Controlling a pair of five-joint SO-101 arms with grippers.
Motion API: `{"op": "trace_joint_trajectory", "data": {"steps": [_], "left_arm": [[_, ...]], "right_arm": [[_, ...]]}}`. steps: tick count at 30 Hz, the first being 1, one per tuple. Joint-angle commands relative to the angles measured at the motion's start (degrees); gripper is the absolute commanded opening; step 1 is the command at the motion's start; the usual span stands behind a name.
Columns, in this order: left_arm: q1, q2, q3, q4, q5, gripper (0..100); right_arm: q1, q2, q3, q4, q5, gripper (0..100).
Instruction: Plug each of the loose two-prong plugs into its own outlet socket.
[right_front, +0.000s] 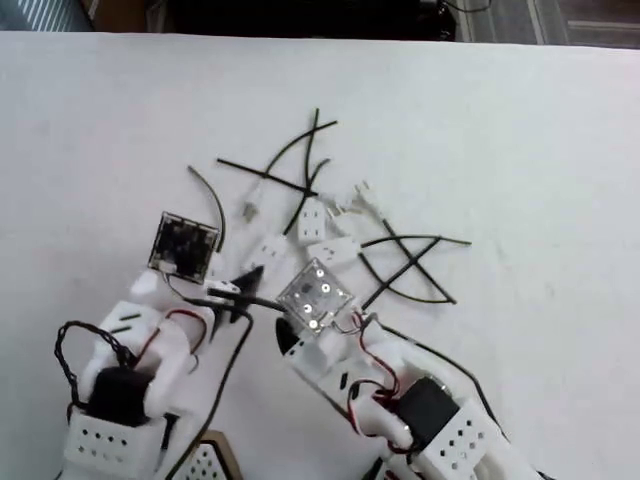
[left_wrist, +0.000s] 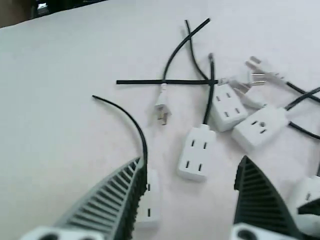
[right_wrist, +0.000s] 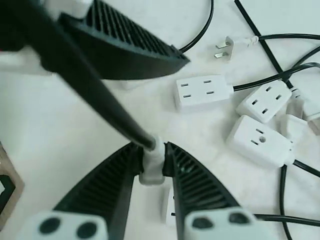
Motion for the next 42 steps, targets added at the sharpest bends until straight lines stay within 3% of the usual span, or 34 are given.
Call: {"op": "trace_joint_trajectory", "data": {"steps": [1,9,14,17,24,28,31,37,42], "left_arm": [[6.1,-0.7,-6.2,5.5,1.8,28],[15.2,-0.7,-6.0,9.4,1.2,28],[16.2,-0.7,-5.9,9.1,1.2,28],[10.1,-0.7,-6.1,9.1,1.1,28],[-17.5,-0.7,-4.7,6.6,1.1,29],[-27.8,-0.7,-0.2,3.1,1.1,29],[-30.8,-0.7,4.9,0.3,1.1,29],[-34.2,-0.7,10.3,-2.2,-6.0,28],[-34.3,-0.7,11.3,-2.0,-6.0,29]], "right_arm": [[-0.7,-0.8,-2.5,0.3,-0.5,1.6],[1.5,-0.8,-2.5,0.3,-0.6,1.6],[4.5,-0.8,-2.5,2.9,-0.6,1.6],[4.7,-0.8,-2.6,6.0,-0.6,1.6],[7.6,3.1,-2.6,8.7,-0.6,1.6],[10.5,12.4,-2.9,7.3,-0.7,1.6],[10.8,16.5,-3.0,5.2,-2.5,1.6],[10.6,16.7,-3.0,5.1,-3.0,1.6],[8.1,16.7,-3.2,6.0,-3.0,1.6]]}}
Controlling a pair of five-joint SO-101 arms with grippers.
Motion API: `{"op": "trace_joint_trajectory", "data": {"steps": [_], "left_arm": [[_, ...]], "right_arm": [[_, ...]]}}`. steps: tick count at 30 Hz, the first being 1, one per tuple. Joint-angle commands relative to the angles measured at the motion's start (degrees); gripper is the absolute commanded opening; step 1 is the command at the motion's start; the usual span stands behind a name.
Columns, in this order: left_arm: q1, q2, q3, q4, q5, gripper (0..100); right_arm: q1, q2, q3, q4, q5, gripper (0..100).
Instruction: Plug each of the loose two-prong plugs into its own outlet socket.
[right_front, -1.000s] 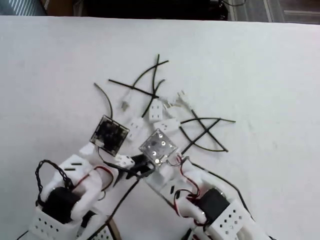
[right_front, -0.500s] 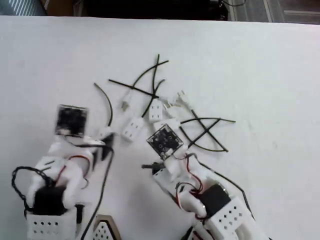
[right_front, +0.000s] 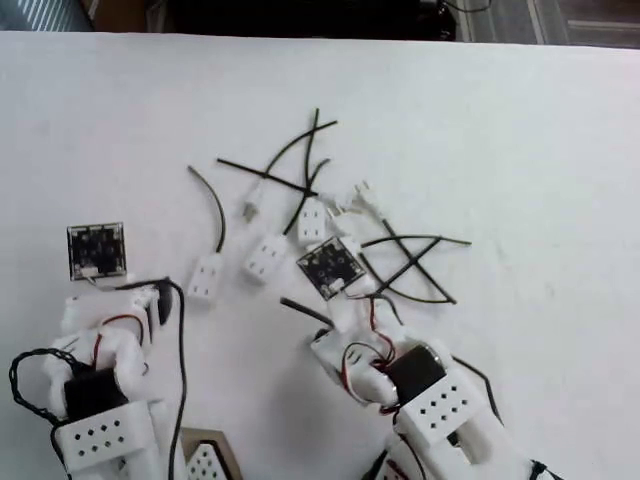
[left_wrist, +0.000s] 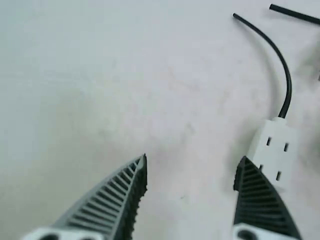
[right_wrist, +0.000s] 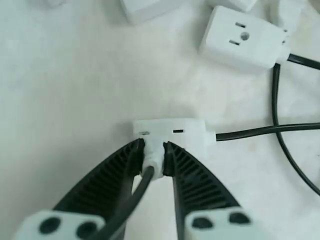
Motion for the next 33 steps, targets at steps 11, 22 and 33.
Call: {"op": "trace_joint_trajectory", "data": {"steps": [11,22,33], "left_arm": [[-0.4,-0.7,0.4,-1.1,-0.4,29],[-0.4,-0.7,0.5,-1.1,-0.4,29],[-0.4,-0.7,0.5,-1.1,-0.4,29]], "right_arm": [[-3.4,1.2,-8.4,3.1,-0.7,1.6],[-2.6,1.2,-1.1,-3.9,-0.4,1.6],[-1.4,1.3,1.1,-3.7,-0.3,1.6]]}}
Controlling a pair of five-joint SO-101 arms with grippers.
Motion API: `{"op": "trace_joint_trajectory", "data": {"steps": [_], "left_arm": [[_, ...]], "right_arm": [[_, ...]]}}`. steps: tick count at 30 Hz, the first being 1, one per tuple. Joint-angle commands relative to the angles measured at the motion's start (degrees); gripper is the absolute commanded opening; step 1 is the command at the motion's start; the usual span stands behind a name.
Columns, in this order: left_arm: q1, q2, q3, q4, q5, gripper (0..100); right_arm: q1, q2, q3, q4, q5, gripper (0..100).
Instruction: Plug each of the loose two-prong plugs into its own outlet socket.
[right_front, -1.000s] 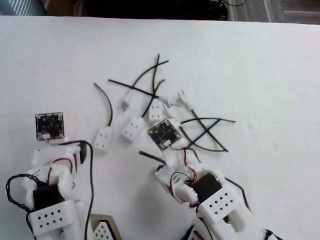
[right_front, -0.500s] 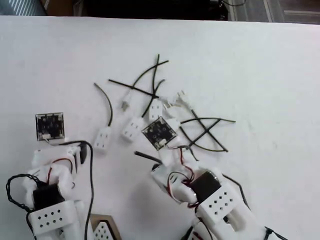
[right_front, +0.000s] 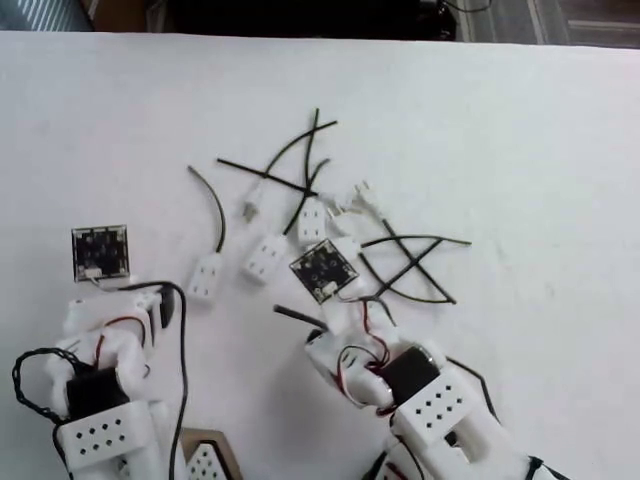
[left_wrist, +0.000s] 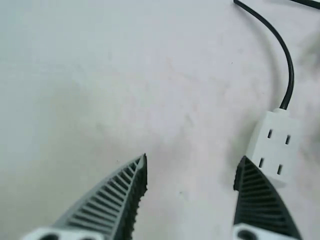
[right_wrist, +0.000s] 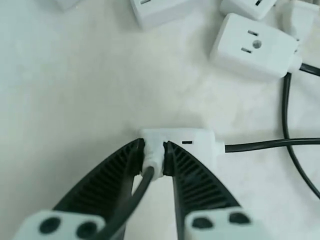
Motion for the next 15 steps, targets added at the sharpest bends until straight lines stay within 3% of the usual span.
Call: {"op": "trace_joint_trajectory", "data": {"steps": [1,15], "left_arm": [[-0.5,-0.7,-0.4,-1.1,-0.3,29],[-0.5,-0.7,-0.4,-1.1,-0.3,29]], "right_arm": [[0.3,0.3,-0.2,-0.5,0.1,1.6],[0.6,0.3,5.9,-5.0,3.7,1.6]]}}
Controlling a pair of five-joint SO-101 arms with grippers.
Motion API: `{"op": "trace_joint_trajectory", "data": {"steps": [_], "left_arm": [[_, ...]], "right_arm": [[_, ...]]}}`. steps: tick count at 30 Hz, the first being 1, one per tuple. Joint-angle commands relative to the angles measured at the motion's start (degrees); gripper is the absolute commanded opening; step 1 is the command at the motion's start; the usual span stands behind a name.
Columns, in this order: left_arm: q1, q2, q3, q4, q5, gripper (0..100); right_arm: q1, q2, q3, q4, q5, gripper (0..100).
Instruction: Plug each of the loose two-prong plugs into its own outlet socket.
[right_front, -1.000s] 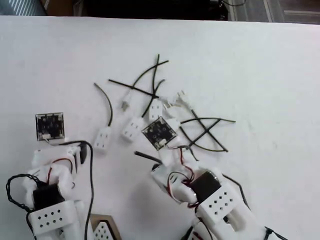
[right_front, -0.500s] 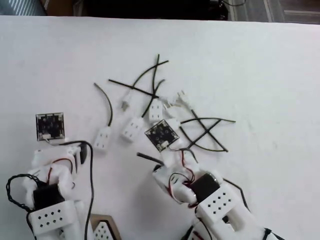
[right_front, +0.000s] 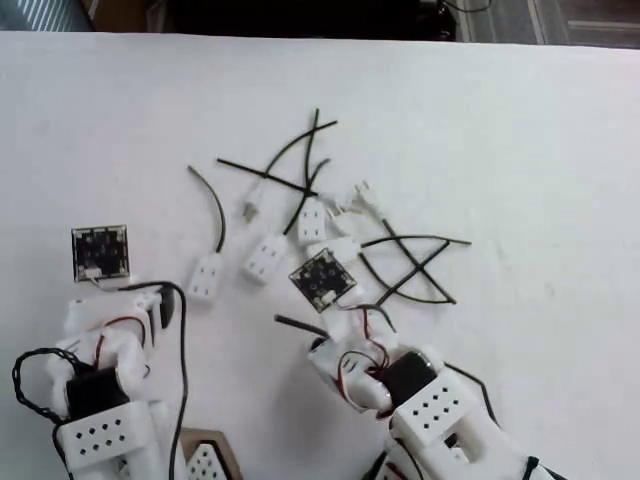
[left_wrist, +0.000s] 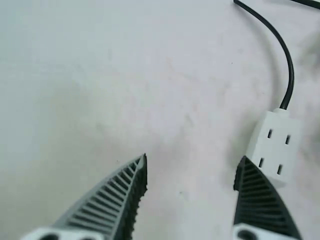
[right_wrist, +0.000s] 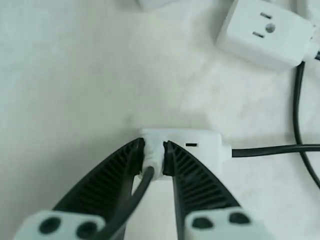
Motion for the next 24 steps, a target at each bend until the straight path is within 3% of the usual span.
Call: {"op": "trace_joint_trajectory", "data": {"steps": [1,9,12,18,24], "left_arm": [[-0.5,-0.7,-0.4,-1.1,-0.3,29],[-0.5,-0.7,-0.4,-1.1,-0.4,29],[-0.5,-0.7,-0.3,-1.1,-0.4,29],[-0.5,-0.7,-0.3,-1.3,-0.4,29],[-0.2,-0.7,-0.3,-1.4,-0.4,29]], "right_arm": [[0.6,0.3,1.6,-2.1,1.5,1.6],[0.7,-0.3,1.7,-2.8,4.1,2.0],[0.7,-0.3,-1.7,-1.4,4.2,8.7],[2.6,0.2,-14.2,12.2,4.2,29.4],[3.2,0.2,-25.7,27.0,4.7,30.0]]}}
